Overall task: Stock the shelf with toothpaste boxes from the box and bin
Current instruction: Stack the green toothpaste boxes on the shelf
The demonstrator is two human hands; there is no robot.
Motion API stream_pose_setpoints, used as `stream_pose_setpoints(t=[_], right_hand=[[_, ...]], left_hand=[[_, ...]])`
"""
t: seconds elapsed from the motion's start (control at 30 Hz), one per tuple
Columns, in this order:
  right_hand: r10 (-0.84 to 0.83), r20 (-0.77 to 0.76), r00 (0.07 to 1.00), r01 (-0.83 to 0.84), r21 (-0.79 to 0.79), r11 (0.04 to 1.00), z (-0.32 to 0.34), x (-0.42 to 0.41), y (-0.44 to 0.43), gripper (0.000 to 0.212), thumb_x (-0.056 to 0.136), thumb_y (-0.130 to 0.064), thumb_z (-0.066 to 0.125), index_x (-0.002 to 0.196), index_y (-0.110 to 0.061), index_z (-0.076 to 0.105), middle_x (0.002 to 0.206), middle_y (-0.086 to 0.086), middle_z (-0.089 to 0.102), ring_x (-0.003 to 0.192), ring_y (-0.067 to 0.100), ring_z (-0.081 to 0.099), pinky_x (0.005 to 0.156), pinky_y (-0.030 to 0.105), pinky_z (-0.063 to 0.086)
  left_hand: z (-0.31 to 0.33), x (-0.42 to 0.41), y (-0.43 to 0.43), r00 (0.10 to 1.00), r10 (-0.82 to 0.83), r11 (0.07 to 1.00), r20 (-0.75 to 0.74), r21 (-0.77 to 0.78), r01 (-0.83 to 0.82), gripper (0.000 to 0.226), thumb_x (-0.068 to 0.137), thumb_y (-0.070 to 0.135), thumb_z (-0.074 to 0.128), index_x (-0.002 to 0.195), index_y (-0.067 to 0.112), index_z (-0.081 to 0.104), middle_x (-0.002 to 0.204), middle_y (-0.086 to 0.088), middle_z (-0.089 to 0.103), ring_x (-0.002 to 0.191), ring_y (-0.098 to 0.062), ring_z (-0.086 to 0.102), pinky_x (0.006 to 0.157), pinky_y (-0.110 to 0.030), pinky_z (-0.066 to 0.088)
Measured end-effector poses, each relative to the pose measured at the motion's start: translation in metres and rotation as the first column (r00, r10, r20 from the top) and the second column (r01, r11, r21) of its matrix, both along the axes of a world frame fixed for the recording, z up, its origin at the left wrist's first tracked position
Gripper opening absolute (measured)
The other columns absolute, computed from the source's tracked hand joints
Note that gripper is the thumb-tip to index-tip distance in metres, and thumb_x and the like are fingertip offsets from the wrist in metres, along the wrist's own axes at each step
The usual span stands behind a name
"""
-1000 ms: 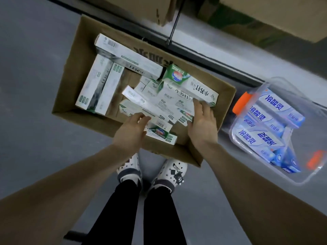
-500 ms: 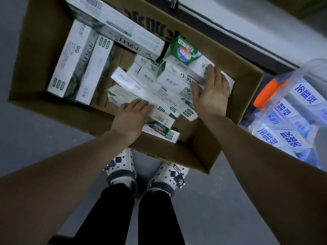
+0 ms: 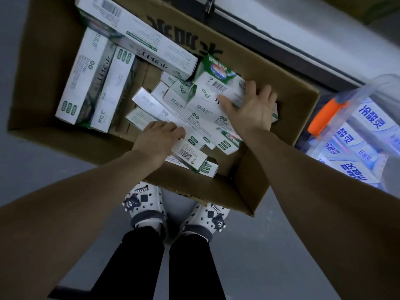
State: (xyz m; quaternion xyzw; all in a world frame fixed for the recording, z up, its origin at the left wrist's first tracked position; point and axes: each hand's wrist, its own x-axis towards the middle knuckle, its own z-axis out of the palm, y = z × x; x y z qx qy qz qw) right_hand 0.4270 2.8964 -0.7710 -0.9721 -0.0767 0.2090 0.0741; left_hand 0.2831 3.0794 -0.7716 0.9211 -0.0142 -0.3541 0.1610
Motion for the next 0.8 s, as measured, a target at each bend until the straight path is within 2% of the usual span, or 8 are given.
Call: stream_pose_setpoints(t=[0.2,0.33,0.43,0.57,0.6,0.67,0.73,0.8], right_hand=[[0.097,-0.137,0.986,-0.108,-0.073,0.992,0.014,0.003,-0.001,0.065,0.092,-0.063,0.047,0.126,-0.009,0.040,0.133,0.010,0.052,0.117,0.032,0.040,0.099,0.042,0.032],[0.145,-0.182,0.973,-0.172,-0.142,0.975,0.018,0.010,0.003,0.071,0.090,-0.060,0.054,0.137,-0.010,0.036,0.133,0.014,0.045,0.120,0.031,0.041,0.099,0.042,0.037],[0.140,-0.220,0.965,-0.184,-0.190,0.964,0.032,0.009,0.006,0.072,0.085,-0.057,0.063,0.136,-0.012,0.039,0.132,0.016,0.045,0.119,0.032,0.041,0.097,0.040,0.036],[0.178,-0.233,0.956,-0.207,-0.106,0.973,0.064,-0.008,-0.002,0.081,0.076,-0.059,0.071,0.135,-0.015,0.040,0.131,0.015,0.052,0.118,0.034,0.044,0.098,0.042,0.038],[0.139,-0.238,0.961,-0.156,-0.054,0.986,0.072,-0.015,-0.004,0.080,0.074,-0.059,0.072,0.132,-0.014,0.041,0.128,0.015,0.055,0.117,0.035,0.047,0.096,0.041,0.040],[-0.052,-0.285,0.957,0.081,0.092,0.992,0.096,-0.026,-0.006,0.073,0.073,-0.054,0.074,0.124,-0.012,0.042,0.121,0.012,0.061,0.110,0.034,0.056,0.089,0.038,0.047],[-0.277,-0.364,0.889,0.358,0.174,0.918,0.122,-0.030,-0.005,0.065,0.074,-0.046,0.077,0.116,-0.014,0.040,0.113,0.006,0.064,0.104,0.031,0.062,0.082,0.035,0.050],[-0.368,-0.413,0.833,0.480,0.211,0.851,0.150,-0.032,-0.005,0.060,0.076,-0.042,0.078,0.113,-0.016,0.039,0.104,0.000,0.060,0.104,0.030,0.062,0.081,0.033,0.049]], left_hand=[[0.016,-0.009,0.018,0.999,0.016,0.997,0.038,-0.081,-0.013,0.049,0.082,0.011,0.069,0.128,0.021,0.053,0.129,-0.006,0.054,0.120,-0.029,0.048,0.105,-0.035,0.037],[0.024,-0.010,0.018,0.998,0.025,0.995,0.051,-0.093,-0.020,0.052,0.083,0.022,0.071,0.131,0.021,0.053,0.128,-0.009,0.056,0.120,-0.032,0.048,0.105,-0.040,0.037],[0.036,-0.009,0.019,1.000,0.016,0.997,0.010,-0.071,-0.015,0.056,0.088,0.035,0.063,0.139,0.023,0.045,0.131,-0.009,0.051,0.121,-0.032,0.044,0.106,-0.042,0.035],[0.065,-0.005,0.020,0.997,0.070,0.994,0.012,-0.080,-0.069,0.058,0.090,0.044,0.056,0.141,0.020,0.044,0.125,-0.014,0.053,0.112,-0.036,0.047,0.093,-0.045,0.042],[0.073,-0.004,0.021,0.996,0.086,0.993,0.022,-0.086,-0.084,0.058,0.090,0.044,0.056,0.141,0.019,0.045,0.122,-0.015,0.054,0.109,-0.037,0.048,0.089,-0.047,0.044],[0.093,-0.002,0.024,0.992,0.121,0.988,0.041,-0.099,-0.117,0.059,0.091,0.043,0.056,0.142,0.018,0.043,0.121,-0.018,0.054,0.107,-0.038,0.050,0.087,-0.048,0.046],[0.114,0.002,0.027,0.980,0.198,0.975,0.027,-0.103,-0.195,0.060,0.094,0.041,0.054,0.147,0.018,0.035,0.125,-0.019,0.050,0.107,-0.037,0.051,0.087,-0.047,0.047],[0.142,0.009,0.030,0.951,0.310,0.944,0.020,-0.127,-0.305,0.061,0.097,0.042,0.046,0.150,0.020,0.028,0.126,-0.020,0.046,0.099,-0.035,0.056,0.082,-0.044,0.050]])
